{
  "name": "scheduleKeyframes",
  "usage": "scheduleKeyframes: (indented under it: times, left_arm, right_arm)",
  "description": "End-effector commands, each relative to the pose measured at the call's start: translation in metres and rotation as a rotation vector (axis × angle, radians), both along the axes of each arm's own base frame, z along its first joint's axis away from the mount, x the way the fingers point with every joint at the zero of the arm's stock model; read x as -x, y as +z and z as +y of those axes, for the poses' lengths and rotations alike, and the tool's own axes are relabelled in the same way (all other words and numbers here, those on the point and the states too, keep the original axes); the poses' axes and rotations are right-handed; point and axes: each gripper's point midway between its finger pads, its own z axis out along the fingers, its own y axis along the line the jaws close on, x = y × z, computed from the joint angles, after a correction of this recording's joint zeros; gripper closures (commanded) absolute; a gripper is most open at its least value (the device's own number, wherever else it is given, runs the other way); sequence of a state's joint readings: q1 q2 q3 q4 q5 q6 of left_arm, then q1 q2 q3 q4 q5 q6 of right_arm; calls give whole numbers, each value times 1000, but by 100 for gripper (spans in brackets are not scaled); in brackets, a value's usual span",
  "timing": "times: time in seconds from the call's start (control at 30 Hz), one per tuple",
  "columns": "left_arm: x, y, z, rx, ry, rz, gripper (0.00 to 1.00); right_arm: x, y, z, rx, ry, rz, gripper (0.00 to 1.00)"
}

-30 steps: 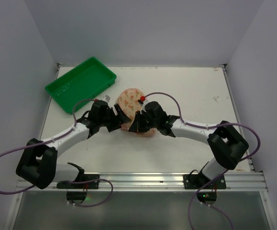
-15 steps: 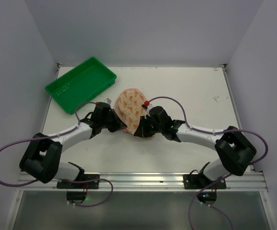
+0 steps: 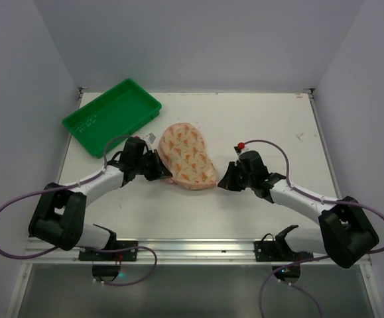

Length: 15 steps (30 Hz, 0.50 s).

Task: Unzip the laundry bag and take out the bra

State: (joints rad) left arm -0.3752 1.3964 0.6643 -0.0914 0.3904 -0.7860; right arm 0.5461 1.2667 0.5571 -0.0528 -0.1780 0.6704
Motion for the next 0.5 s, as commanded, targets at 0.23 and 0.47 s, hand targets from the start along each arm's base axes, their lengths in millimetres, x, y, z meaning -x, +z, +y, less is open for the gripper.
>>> scheduleKeyframes:
  times: [0.23, 0.47]
  left_arm:
    - [-94, 42, -24, 43, -98, -184, 100]
    - [-110, 66, -15, 0, -8, -210, 17]
  right_arm:
    - [36, 35, 79, -134, 270, -40, 100]
    - [27, 40, 112, -158, 280, -40, 100]
